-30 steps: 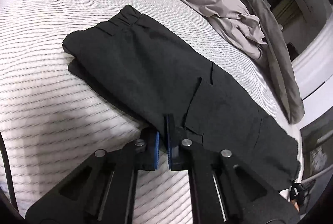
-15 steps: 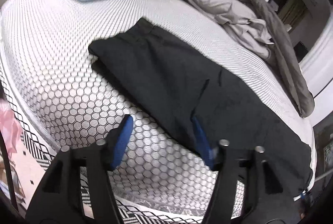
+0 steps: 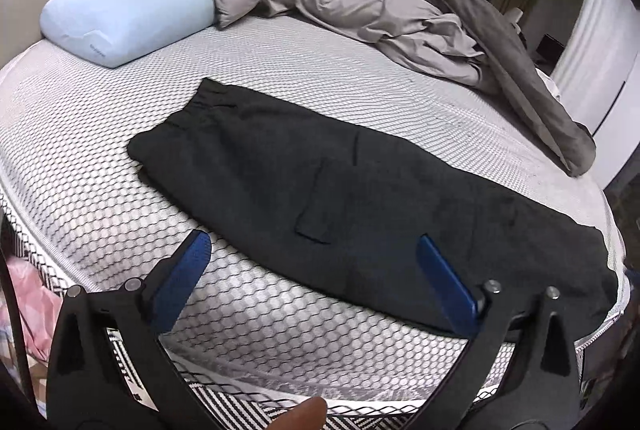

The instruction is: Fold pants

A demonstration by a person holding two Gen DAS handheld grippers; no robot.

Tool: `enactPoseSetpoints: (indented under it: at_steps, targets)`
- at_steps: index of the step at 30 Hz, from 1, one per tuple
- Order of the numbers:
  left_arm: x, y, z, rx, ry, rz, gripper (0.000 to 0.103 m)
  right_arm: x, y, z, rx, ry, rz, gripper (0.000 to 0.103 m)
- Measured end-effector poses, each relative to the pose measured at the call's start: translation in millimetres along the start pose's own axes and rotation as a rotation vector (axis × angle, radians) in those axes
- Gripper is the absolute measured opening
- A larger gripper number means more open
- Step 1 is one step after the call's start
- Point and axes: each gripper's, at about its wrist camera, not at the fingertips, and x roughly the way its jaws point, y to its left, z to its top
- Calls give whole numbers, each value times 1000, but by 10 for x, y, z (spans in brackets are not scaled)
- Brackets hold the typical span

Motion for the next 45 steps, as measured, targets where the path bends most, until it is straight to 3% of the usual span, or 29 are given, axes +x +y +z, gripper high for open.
enactPoseSetpoints:
  at_steps: [3, 9, 10, 11, 13, 16, 19, 21, 22, 26, 29, 33, 38, 43, 45]
  targets:
    - [58, -151, 29, 12, 14, -3, 102, 405, 200, 242, -58, 76, 33, 88]
    - [262, -416, 8, 55, 50, -4, 102, 1260, 492, 540, -156, 263, -9, 87]
    - [290, -454, -14, 66, 58, -1, 102, 1375, 523, 535, -179, 304, -14, 70]
    - [328, -471, -25, 71, 64, 1, 102, 1459, 563, 527, -213, 328, -46, 43]
    - [397, -503, -54, 79, 76, 9, 102, 1491, 655, 525, -286, 320, -71, 32]
    - [517, -523, -66, 83, 88, 24, 102, 1300, 748, 594, -341, 194, -83, 27]
    - [634, -530, -64, 76, 98, 47, 102, 1229, 647, 702, -277, 93, -131, 30]
    - [682, -505, -72, 71, 105, 50, 102, 1304, 558, 737, -219, 92, -147, 49]
    - [701, -510, -76, 69, 108, 56, 102, 1356, 526, 727, -203, 122, -148, 65]
    - [688, -615, -89, 102, 98, 48, 102, 1109, 515, 572, -162, 95, -161, 82]
    - [663, -836, -101, 159, 90, 16, 102, 721, 580, 358, -108, 12, -95, 94]
    - [658, -1265, -183, 235, 91, -84, 102, 407, 921, 33, -109, 7, 30, 98]
    - [897, -1890, -439, 349, 177, -191, 102, 429, 1614, -394, -226, 74, 148, 98]
    - [1105, -2232, -602, 450, 191, -138, 102, 562, 2263, -799, -381, 129, 208, 98]
    - [1138, -2274, -620, 467, 192, -134, 102, 683, 2417, -1023, -466, 158, 189, 98]
